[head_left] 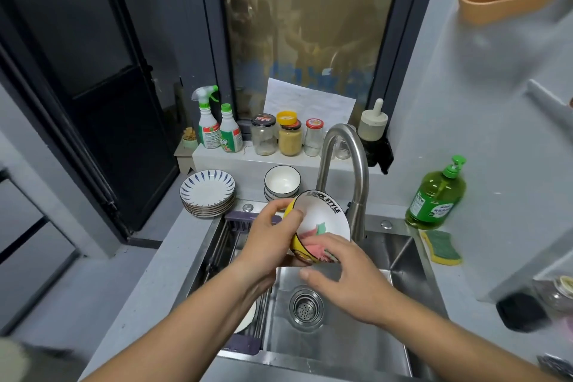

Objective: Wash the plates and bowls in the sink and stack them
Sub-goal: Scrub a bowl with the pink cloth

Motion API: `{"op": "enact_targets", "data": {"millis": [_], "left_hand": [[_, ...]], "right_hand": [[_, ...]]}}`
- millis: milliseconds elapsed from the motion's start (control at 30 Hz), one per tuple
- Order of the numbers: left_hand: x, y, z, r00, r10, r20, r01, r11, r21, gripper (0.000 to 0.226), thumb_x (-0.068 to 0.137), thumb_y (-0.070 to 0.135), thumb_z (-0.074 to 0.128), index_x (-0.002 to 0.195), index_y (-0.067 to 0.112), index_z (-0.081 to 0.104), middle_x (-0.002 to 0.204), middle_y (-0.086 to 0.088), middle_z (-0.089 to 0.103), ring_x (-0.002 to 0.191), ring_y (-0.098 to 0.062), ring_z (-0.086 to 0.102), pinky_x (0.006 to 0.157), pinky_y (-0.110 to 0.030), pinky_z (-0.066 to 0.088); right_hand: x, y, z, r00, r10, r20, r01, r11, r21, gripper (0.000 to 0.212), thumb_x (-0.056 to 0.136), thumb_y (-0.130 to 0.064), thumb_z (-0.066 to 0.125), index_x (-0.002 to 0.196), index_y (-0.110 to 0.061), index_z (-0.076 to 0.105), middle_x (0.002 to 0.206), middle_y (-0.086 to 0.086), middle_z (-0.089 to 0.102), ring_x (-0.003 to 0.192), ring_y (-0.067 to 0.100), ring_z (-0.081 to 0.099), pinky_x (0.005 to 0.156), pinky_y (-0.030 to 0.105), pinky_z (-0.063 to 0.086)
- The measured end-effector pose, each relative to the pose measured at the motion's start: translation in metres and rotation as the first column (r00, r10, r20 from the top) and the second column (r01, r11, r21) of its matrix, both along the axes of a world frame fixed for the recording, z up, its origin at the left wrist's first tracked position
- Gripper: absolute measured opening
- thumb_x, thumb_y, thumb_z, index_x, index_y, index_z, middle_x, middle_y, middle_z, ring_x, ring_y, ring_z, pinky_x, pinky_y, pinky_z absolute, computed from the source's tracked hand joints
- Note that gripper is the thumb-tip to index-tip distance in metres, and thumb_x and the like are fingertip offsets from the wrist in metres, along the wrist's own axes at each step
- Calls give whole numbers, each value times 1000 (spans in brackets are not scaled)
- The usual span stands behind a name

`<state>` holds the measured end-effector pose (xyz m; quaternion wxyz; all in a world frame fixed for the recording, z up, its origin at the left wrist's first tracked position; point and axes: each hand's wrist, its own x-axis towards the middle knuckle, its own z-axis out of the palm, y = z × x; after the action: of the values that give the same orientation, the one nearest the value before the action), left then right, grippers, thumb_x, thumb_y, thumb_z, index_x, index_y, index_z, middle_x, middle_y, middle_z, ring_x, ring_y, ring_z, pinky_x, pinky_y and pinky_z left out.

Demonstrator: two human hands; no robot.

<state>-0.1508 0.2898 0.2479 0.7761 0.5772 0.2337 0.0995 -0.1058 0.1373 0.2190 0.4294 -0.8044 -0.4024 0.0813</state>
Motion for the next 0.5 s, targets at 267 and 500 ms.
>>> {"op": "enact_targets", "data": {"millis": [267, 500], "left_hand": [[-2, 16, -2, 939, -271, -213, 259, 962, -84, 19, 98, 33, 59, 108, 19, 67, 96, -7, 65, 77, -22, 68, 80, -65, 59], [-12, 18, -26, 873, -488, -16, 467, 843, -268, 70, 92, 71, 54, 142, 22, 58, 139, -15, 64, 130, -37, 60, 100, -65, 50]], "right_hand": [[24, -27, 12, 929, 212, 304, -147, 964, -223, 39, 88, -59, 65, 109, -27, 70, 104, -13, 70, 98, 4, 59, 90, 23, 46], [-9, -17, 15, 995, 39, -96, -33, 997, 68, 9, 89, -18, 72, 96, -22, 70, 90, -4, 71, 87, 6, 65, 80, 23, 50]]}}
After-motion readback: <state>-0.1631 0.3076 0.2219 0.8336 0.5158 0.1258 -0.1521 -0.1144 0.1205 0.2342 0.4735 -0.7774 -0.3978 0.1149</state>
